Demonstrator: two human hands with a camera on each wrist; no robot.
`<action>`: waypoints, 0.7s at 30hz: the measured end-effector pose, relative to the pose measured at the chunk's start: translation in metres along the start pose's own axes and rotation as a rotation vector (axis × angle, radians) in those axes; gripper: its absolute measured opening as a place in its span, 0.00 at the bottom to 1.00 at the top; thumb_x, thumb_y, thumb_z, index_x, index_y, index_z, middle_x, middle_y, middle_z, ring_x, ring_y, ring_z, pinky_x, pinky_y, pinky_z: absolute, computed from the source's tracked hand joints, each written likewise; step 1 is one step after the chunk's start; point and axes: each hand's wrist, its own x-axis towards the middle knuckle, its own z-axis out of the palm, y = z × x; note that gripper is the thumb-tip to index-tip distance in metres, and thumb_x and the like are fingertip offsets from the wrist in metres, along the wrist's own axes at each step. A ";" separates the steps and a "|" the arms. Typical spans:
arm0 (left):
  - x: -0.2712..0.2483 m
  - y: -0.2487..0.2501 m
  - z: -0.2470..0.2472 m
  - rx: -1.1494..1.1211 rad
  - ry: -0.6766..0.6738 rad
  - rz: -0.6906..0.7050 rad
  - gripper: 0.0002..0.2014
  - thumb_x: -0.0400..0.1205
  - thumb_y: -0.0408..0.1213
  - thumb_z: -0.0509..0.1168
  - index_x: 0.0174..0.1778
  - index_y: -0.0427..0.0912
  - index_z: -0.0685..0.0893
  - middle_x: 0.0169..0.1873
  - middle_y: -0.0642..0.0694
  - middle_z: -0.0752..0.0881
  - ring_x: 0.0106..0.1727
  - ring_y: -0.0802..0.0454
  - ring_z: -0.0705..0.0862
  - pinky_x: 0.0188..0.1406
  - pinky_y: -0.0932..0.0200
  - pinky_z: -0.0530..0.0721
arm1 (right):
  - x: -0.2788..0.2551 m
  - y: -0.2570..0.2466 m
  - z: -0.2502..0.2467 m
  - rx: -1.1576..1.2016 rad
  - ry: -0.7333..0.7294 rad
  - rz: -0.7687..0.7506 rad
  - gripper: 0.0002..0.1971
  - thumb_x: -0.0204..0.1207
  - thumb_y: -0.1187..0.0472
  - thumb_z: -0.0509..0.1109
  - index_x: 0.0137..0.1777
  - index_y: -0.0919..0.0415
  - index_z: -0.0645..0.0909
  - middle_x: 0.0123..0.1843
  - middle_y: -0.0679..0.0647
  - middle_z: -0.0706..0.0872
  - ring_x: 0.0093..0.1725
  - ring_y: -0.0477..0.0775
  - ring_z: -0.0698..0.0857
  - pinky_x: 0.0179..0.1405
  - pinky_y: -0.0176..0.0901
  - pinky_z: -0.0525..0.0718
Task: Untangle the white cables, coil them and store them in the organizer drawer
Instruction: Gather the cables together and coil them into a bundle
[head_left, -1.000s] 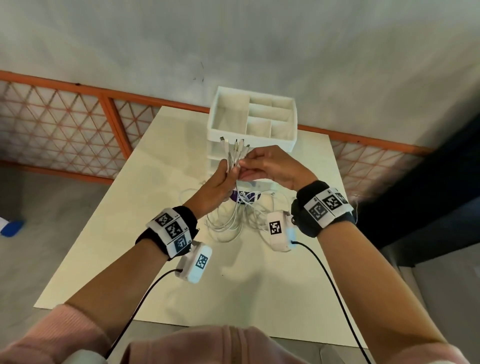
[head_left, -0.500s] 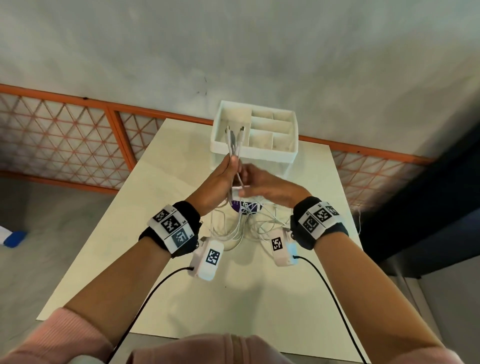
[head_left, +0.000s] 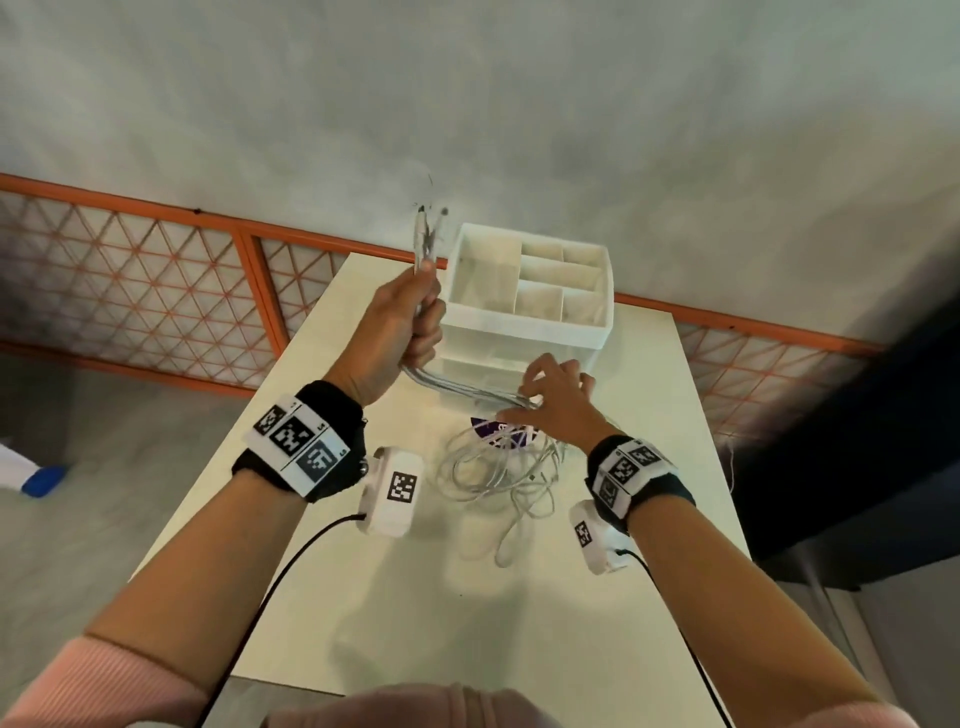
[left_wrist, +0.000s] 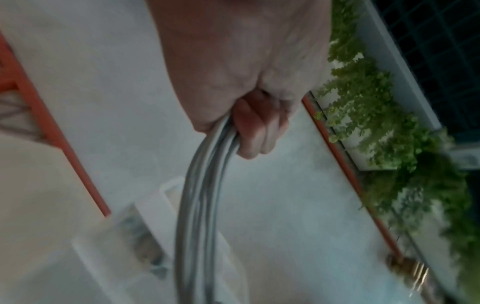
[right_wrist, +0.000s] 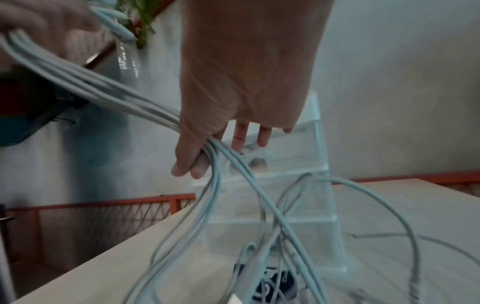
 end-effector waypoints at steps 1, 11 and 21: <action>-0.002 -0.002 -0.004 0.137 0.024 0.036 0.17 0.87 0.46 0.56 0.32 0.48 0.64 0.20 0.54 0.60 0.18 0.60 0.56 0.17 0.65 0.53 | 0.003 0.005 -0.001 0.019 0.012 -0.003 0.27 0.61 0.42 0.81 0.51 0.60 0.79 0.47 0.38 0.79 0.59 0.49 0.66 0.59 0.46 0.57; -0.005 -0.047 -0.005 0.668 -0.102 0.013 0.09 0.73 0.39 0.77 0.32 0.45 0.83 0.16 0.56 0.73 0.20 0.61 0.68 0.24 0.63 0.66 | 0.008 -0.055 -0.054 0.327 -0.054 -0.180 0.06 0.71 0.68 0.75 0.47 0.68 0.88 0.30 0.56 0.85 0.17 0.39 0.80 0.21 0.27 0.78; 0.014 -0.007 -0.004 0.368 0.204 0.295 0.05 0.81 0.33 0.67 0.41 0.37 0.84 0.27 0.40 0.73 0.28 0.49 0.67 0.25 0.64 0.66 | 0.004 0.002 -0.028 0.490 -0.099 0.008 0.22 0.71 0.55 0.78 0.21 0.64 0.75 0.16 0.53 0.77 0.18 0.49 0.75 0.31 0.37 0.79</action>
